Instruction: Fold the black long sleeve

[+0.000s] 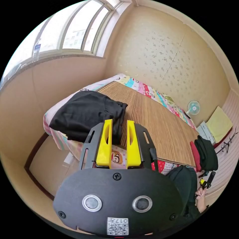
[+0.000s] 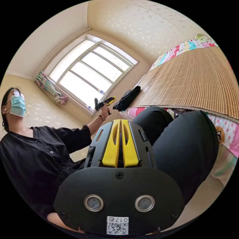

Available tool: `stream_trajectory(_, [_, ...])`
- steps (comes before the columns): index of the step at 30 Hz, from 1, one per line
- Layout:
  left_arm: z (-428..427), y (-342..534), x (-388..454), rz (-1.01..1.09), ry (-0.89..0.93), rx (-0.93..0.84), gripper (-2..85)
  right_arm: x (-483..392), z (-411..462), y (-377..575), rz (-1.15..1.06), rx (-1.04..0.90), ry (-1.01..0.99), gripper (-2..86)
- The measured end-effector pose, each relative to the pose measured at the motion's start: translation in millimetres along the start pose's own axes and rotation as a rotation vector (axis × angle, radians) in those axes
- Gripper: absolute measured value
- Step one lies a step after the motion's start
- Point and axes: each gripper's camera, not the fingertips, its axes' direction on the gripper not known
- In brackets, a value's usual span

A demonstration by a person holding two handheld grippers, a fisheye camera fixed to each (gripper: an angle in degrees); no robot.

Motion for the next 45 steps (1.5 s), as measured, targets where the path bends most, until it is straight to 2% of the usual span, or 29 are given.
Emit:
stream_trajectory(2, [40.4,-6.0,-24.2,-0.104,0.0,-0.151,9.7,-0.5,-4.2,0.1,0.016,-0.005,0.005,0.5])
stream_trajectory(5, [28.9,12.4,-54.3,-0.298,0.088,-0.093,5.5,1.9,-13.4,1.4,0.039,0.01,-0.009,0.5])
stream_trajectory(6, [22.2,15.7,-62.0,-0.363,0.204,-0.088,1.6,2.3,-15.6,1.7,0.043,0.014,-0.01,0.5])
stream_trajectory(7, [14.8,17.3,-62.5,-0.393,0.387,-0.06,0.9,3.2,-20.7,2.5,0.049,0.026,-0.013,0.4])
stream_trajectory(9, [-6.7,13.9,-47.7,-0.373,0.603,0.012,0.2,5.9,-28.5,2.6,0.052,0.047,-0.034,0.4])
stream_trajectory(11, [-36.2,-3.5,-8.0,-0.227,0.721,0.008,-0.3,12.6,-38.2,0.7,0.072,0.074,-0.061,0.4])
stream_trajectory(13, [-95.3,-17.9,68.6,0.046,0.914,0.049,-0.5,16.7,-44.9,-0.9,0.082,0.094,-0.077,0.4])
stream_trajectory(15, [-144.0,-14.9,128.2,0.224,1.099,0.056,-0.6,17.7,-51.7,-1.6,0.083,0.113,-0.078,0.4])
stream_trajectory(19, [-259.5,59.3,250.5,0.636,1.469,0.06,-0.6,11.0,-81.1,-1.7,0.063,0.203,-0.072,0.4])
stream_trajectory(22, [-304.2,147.3,294.1,0.815,1.694,0.003,-0.5,1.6,-125.4,5.0,0.055,0.317,-0.041,0.5])
stream_trajectory(24, [-307.7,203.5,303.9,0.854,1.657,-0.068,-0.5,1.1,-160.6,13.8,0.079,0.401,-0.012,0.6])
stream_trajectory(26, [-294.5,262.0,304.0,0.862,1.512,-0.155,-0.5,10.2,-206.6,30.9,0.136,0.501,0.007,0.7])
stream_trajectory(28, [-249.6,344.7,299.5,0.843,1.212,-0.325,-0.2,22.3,-231.1,44.0,0.188,0.529,0.015,0.9])
stream_trajectory(29, [-232.0,364.2,296.2,0.806,1.129,-0.385,-0.1,30.4,-241.4,52.1,0.23,0.526,0.032,1.1])
stream_trajectory(30, [-196.1,401.1,283.9,0.706,0.995,-0.498,0.0,33.7,-244.8,55.8,0.249,0.522,0.043,1.2])
stream_trajectory(31, [-170.5,432.2,263.7,0.598,0.961,-0.559,0.2,39.6,-247.4,61.4,0.291,0.498,0.066,1.6])
stream_trajectory(34, [-144.5,484.3,207.1,0.334,1.003,-0.587,4.5,43.4,-234.7,65.4,0.329,0.42,0.107,3.6])
stream_trajectory(36, [-154.6,498.5,200.3,0.305,0.999,-0.561,7.6,39.0,-223.7,59.9,0.308,0.417,0.069,4.7])
stream_trajectory(38, [-176.2,505.6,224.1,0.388,0.988,-0.531,8.9,26.0,-209.7,35.3,0.282,0.429,0.042,5.8])
stream_trajectory(43, [-223.4,551.0,383.0,0.803,1.004,-0.579,11.7,-20.5,-177.2,-67.5,0.066,0.365,-0.006,7.6])
stream_trajectory(45, [-233.7,571.5,423.1,0.874,0.992,-0.546,14.3,-32.1,-164.1,-105.4,0.032,0.327,0.023,8.0])
